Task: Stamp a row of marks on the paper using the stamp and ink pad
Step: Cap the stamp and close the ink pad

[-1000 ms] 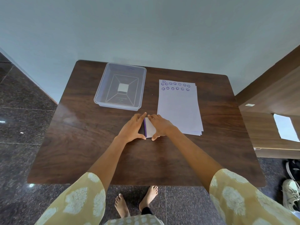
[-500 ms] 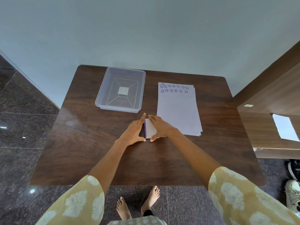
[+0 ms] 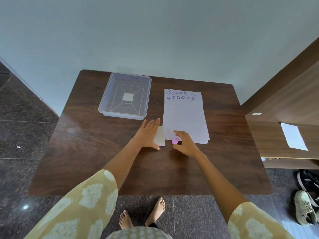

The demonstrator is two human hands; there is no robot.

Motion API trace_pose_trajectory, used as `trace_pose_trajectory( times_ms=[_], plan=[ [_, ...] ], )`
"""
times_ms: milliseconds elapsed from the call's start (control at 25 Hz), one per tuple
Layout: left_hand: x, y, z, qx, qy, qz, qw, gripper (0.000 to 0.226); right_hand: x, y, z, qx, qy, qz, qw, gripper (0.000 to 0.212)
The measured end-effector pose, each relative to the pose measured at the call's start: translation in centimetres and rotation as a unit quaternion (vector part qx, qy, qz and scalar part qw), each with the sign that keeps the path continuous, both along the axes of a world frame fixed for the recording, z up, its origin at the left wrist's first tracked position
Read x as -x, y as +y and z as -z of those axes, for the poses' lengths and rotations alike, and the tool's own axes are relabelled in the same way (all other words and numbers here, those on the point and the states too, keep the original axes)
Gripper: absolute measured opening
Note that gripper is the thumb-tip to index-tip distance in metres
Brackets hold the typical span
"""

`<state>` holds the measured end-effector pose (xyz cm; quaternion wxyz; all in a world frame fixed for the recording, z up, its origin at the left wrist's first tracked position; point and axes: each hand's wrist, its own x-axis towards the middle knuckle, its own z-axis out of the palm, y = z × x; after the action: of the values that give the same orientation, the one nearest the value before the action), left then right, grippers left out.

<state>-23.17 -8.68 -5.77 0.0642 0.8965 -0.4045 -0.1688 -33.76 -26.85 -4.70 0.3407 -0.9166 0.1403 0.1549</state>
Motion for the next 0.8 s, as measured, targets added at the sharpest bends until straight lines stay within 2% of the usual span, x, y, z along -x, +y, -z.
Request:
trace_pose_trajectory(
  times_ms=[120, 360, 800],
  plan=[
    [-0.4, -0.7, -0.1, -0.036, 0.014, 0.009, 0.999, 0.126, 0.5, 0.2, 0.9, 0.014, -0.005, 0.011, 1.000, 0.061],
    [-0.4, -1.4, 0.0, -0.031, 0.008, 0.015, 0.999, 0.123, 0.6, 0.9, 1.3, 0.035, -0.077, 0.064, 0.994, 0.027],
    [-2.6, -1.1, -2.3, -0.002, -0.057, 0.075, 0.996, 0.113, -0.6, 0.5, 0.3, -0.021, -0.105, 0.118, 0.987, 0.018]
  ],
)
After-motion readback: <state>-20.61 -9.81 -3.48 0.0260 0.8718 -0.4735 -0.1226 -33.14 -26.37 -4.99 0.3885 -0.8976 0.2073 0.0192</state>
